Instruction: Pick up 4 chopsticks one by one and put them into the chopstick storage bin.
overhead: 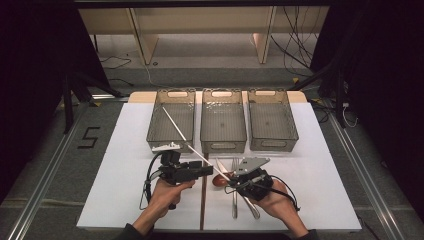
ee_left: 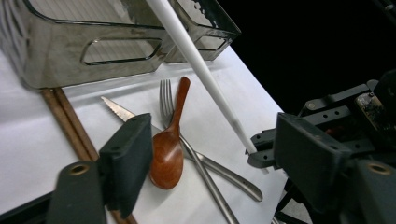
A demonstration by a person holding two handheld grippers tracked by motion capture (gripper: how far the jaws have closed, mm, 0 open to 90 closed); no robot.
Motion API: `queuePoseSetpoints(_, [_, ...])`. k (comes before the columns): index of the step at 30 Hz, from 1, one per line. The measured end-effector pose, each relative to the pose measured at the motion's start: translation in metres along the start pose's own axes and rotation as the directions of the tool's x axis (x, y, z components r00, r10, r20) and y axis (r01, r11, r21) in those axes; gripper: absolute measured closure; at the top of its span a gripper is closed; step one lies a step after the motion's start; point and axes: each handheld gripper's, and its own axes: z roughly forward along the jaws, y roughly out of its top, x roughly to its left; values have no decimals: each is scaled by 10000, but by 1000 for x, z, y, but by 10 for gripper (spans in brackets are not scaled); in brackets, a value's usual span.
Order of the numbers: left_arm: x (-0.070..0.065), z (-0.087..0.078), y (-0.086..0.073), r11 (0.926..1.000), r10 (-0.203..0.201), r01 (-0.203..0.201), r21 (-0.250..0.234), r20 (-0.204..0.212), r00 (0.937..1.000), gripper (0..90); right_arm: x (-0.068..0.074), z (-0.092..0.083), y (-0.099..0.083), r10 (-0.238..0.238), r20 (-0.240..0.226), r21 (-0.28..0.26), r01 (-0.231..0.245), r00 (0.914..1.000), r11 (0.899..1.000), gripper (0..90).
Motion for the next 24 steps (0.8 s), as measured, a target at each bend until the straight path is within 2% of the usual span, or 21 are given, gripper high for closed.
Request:
queuePoseSetpoints(3, [1,3,-1,9998,-202,202,-20,239,9995,368,1,2,1,10,-17,-75,-10,10000,10000,852])
queuePoseSetpoints(14, [2,10,-3,9987,-501,492,118,919,9945,600,5,6,4,33,-68,-306,-35,10000,9995,851])
queuePoseSetpoints(24, [0,12,-3,9988,-478,467,128,1071,9931,748,7,8,4,15,-173,-554,-25,9998,9985,851])
